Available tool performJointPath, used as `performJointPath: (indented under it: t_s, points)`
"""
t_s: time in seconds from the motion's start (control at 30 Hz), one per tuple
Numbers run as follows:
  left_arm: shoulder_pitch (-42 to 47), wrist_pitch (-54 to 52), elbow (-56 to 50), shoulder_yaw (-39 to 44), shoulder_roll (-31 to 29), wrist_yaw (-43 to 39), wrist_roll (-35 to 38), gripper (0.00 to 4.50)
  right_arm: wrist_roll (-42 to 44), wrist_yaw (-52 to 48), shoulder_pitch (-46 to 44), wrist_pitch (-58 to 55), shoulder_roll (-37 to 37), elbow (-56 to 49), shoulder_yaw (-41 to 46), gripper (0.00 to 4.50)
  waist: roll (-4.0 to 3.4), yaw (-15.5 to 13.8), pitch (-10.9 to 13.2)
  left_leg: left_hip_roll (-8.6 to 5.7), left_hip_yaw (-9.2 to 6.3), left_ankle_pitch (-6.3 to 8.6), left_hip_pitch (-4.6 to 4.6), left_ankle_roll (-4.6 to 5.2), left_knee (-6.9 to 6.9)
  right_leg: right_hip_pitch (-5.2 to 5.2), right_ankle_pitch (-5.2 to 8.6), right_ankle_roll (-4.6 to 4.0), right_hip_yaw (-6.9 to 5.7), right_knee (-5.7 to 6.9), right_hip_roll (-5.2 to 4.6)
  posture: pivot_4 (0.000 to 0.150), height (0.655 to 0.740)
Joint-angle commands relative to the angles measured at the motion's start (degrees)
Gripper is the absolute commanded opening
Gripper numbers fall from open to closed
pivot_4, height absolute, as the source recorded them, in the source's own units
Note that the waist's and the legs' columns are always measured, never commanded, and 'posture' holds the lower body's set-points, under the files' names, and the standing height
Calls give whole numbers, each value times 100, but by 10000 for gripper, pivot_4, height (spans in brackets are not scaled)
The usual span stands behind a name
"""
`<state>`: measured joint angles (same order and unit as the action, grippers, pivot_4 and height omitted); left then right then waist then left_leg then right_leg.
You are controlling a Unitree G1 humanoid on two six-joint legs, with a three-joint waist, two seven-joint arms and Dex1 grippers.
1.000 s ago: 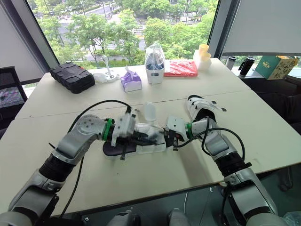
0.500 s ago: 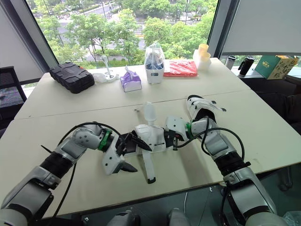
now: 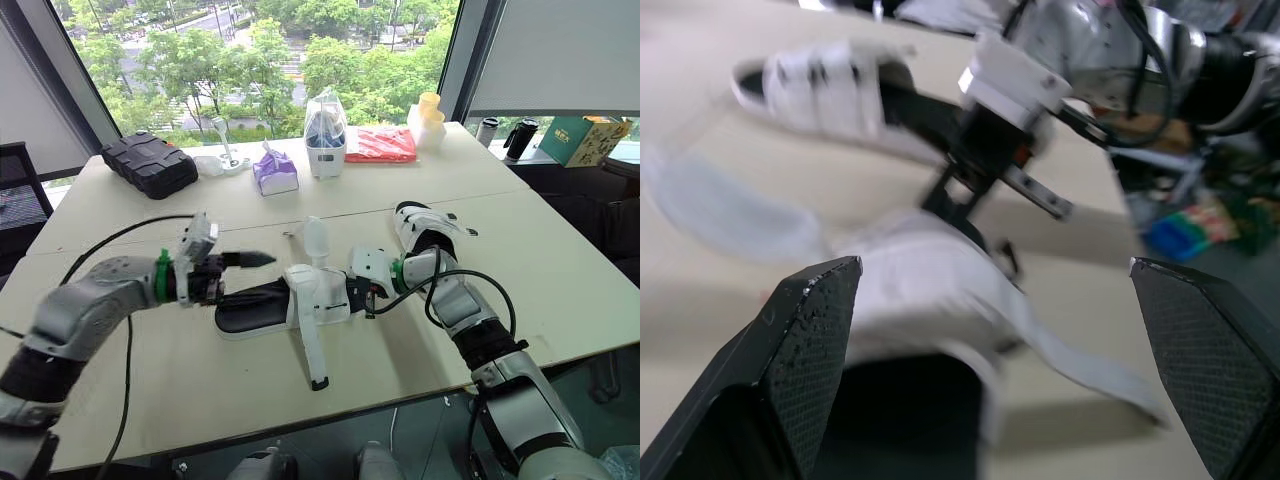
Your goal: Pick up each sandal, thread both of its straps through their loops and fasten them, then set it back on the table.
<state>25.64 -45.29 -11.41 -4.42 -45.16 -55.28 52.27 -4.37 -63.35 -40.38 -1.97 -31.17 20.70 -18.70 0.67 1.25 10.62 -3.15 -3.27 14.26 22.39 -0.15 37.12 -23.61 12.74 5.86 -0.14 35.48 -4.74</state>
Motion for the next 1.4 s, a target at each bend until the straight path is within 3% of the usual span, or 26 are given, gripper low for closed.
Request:
performJointPath:
  t_s: [0.03,0.17,0.33,0.43,0.73,1.07,1.4]
  points:
    - [-597,-1666,-508,561,81,1022,1887,44518,-133,0,-55,-35,-12,78,-55,0,0,4,0,0,0,0,-1,0,0,1,0,-1,1,-2,-1,1500,7400]
    - [-1392,-2198,-1250,529,103,1686,2401,44518,-116,-25,-63,-72,-15,24,-61,0,3,-22,2,1,-5,0,-2,-2,0,2,1,-6,3,-2,-5,1500,7400]
    - [-1417,-2472,-821,452,863,3361,2825,44518,-74,-70,-61,-149,-30,-84,-43,0,3,-51,-1,0,-7,1,-3,-4,2,9,10,-25,5,-10,-22,1500,7400]
    - [-1386,-2456,-664,283,1319,3935,2469,44518,-70,-104,-65,-192,-82,-144,-25,0,2,-54,-1,-2,-7,0,-3,-5,2,8,10,-25,3,-11,-21,1500,7400]
    - [-1135,-2494,-414,40,2247,4383,2061,44518,-81,-136,-50,-296,-120,-265,-31,0,-1,-61,-3,-9,-2,0,-1,-7,-1,12,9,-26,0,-20,-22,1500,7400]
    - [-851,-2678,-227,78,2857,4578,1949,121,-78,-110,9,-347,-159,-336,-19,0,1,-63,-2,-10,-2,0,0,-6,-2,14,9,-26,-1,-28,-22,1500,7400]
    - [-173,-3039,91,818,2427,3889,2902,121,-105,-77,-1,-365,-132,-321,-24,0,1,-60,-2,-11,-2,0,1,-6,-3,13,10,-26,-2,-29,-20,1500,7400]
